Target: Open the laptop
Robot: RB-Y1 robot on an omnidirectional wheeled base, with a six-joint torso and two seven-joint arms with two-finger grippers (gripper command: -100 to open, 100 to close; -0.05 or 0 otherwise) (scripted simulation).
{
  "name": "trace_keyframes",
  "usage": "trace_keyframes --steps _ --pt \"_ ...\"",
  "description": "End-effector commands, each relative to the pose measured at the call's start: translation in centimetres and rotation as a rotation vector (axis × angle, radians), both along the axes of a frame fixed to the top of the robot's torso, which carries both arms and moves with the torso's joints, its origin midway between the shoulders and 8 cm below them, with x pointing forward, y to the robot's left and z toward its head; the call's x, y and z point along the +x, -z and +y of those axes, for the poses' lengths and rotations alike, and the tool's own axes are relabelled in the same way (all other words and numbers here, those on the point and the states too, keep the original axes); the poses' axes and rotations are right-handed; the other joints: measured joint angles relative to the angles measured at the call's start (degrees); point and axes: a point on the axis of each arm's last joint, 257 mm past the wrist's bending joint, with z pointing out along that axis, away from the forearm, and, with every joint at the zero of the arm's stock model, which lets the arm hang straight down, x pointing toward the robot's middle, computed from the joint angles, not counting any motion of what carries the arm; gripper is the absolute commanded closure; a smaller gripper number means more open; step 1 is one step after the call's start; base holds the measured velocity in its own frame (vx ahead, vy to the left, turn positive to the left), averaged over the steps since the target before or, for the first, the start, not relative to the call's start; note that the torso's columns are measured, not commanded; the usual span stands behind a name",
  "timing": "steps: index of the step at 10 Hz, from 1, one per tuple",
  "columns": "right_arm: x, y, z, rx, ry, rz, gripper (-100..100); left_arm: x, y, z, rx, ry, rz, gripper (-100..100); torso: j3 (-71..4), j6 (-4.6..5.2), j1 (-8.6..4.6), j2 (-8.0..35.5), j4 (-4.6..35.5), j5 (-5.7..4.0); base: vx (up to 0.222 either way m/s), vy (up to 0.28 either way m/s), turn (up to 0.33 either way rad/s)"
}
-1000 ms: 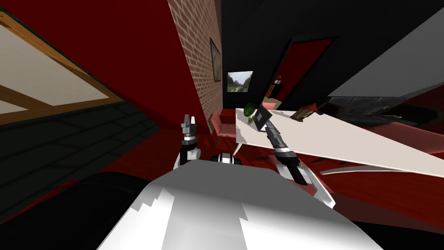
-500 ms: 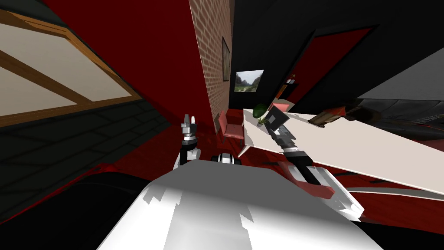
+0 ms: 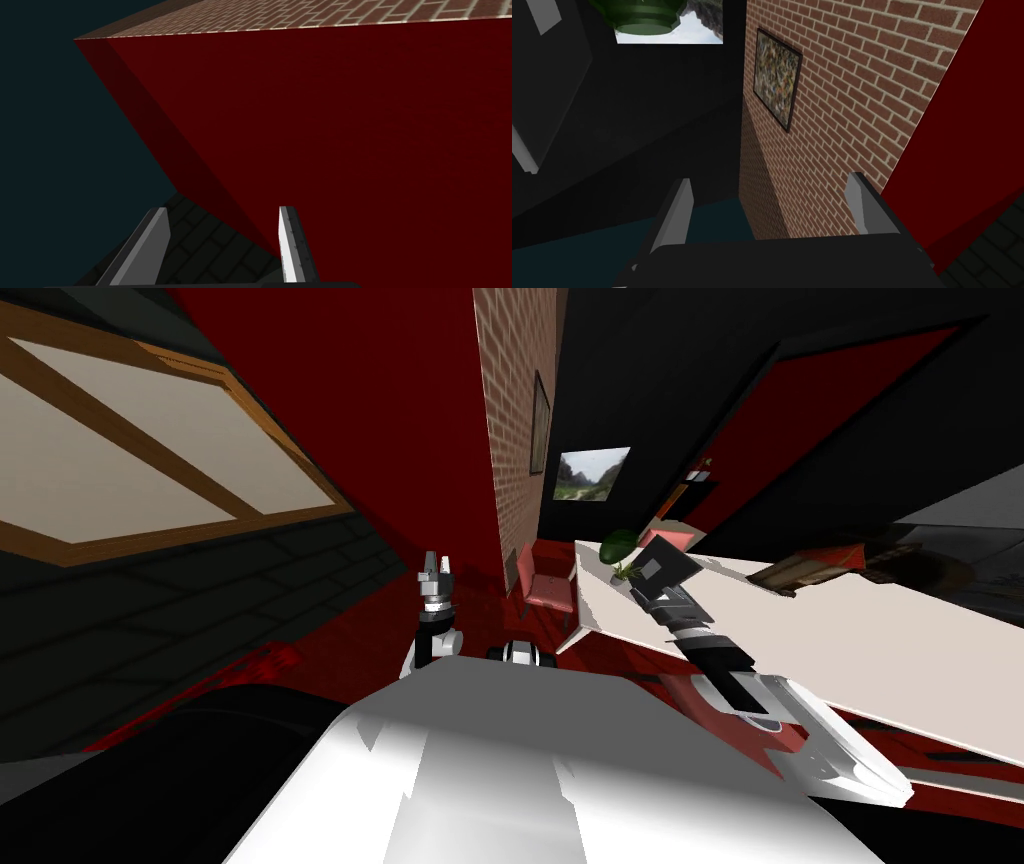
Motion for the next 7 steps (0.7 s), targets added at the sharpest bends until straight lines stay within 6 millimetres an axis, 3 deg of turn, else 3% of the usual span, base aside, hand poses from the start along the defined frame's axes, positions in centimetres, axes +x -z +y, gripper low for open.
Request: trace_keyframes --steps 1,7 --pt "0.5 0.3 -3.4 -0.152 0.073 0.034 -100 0.0 0.0 0.0 0.000 0.000 0.000 0 0.0 -0.03 -0.01 0.0 0.0 -0.01 0.004 0.020 0.135" --pt "-0.1 0.5 -11.8 -0.497 0.268 0.124 -100 0.0 0.0 0.0 0.000 0.000 0.000 0 0.0 -0.01 0.05 0.0 0.0 0.01 -0.002 -0.013 0.121"
